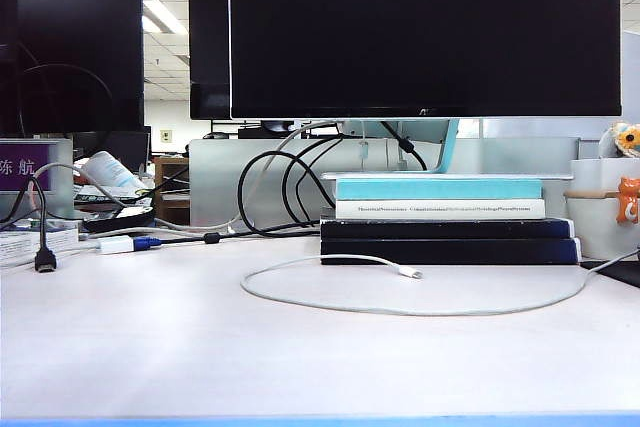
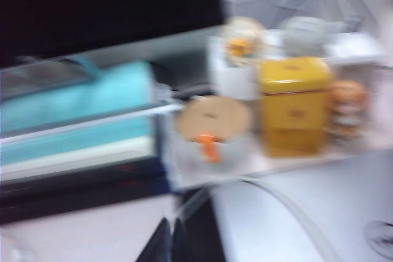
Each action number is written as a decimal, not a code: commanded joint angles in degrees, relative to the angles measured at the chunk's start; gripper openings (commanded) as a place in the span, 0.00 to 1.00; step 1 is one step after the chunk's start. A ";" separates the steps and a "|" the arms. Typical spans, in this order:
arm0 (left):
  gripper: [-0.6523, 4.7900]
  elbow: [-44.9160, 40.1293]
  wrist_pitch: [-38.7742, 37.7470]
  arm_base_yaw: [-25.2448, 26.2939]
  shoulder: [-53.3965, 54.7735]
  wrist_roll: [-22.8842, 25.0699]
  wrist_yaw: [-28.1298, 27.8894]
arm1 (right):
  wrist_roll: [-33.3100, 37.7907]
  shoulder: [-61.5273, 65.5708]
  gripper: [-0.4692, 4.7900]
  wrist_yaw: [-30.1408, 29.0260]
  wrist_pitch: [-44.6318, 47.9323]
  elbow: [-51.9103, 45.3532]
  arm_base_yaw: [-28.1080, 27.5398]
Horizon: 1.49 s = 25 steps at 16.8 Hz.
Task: Unfold the white charging cable into a straight cable.
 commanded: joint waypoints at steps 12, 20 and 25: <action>0.27 -17.29 20.11 24.72 -3.30 -7.89 31.56 | 6.19 -5.97 0.08 -5.81 28.28 -15.43 0.02; 0.28 -17.18 17.86 21.05 -3.32 -6.01 23.67 | 3.74 -5.84 0.09 -4.20 26.47 -17.57 1.75; 0.28 -17.20 14.34 21.07 -3.30 -6.45 22.47 | 11.69 -5.84 0.09 -4.07 16.98 -17.59 2.10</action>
